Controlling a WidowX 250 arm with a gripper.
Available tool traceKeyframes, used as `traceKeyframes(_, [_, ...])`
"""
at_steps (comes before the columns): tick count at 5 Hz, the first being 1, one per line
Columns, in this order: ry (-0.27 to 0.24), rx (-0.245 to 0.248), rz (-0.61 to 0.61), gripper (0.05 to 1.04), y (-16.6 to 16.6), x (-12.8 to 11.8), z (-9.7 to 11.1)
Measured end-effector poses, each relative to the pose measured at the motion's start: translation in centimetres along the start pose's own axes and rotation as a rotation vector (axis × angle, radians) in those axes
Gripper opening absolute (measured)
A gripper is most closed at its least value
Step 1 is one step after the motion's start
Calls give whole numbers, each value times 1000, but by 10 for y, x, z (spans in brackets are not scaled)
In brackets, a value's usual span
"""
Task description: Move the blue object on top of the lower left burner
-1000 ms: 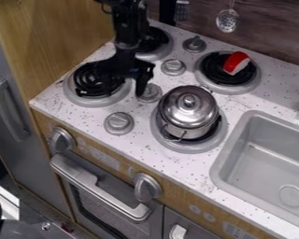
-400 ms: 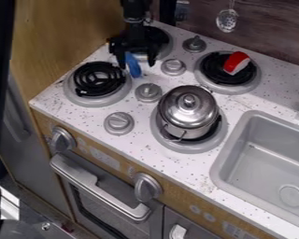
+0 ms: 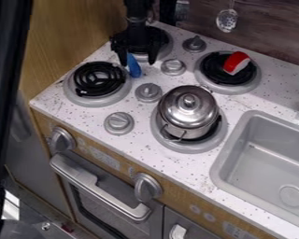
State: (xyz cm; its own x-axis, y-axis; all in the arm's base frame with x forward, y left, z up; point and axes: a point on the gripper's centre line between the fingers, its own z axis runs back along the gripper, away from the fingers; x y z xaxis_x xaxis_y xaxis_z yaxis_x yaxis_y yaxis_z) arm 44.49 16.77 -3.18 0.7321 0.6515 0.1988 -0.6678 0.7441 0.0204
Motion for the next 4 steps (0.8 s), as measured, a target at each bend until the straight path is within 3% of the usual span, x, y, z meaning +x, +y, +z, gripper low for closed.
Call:
traceKeyframes(3, [2,51,-17,964,3,7,-16])
traceKeyframes(4, [-2,51,-4,691,5,12,-17])
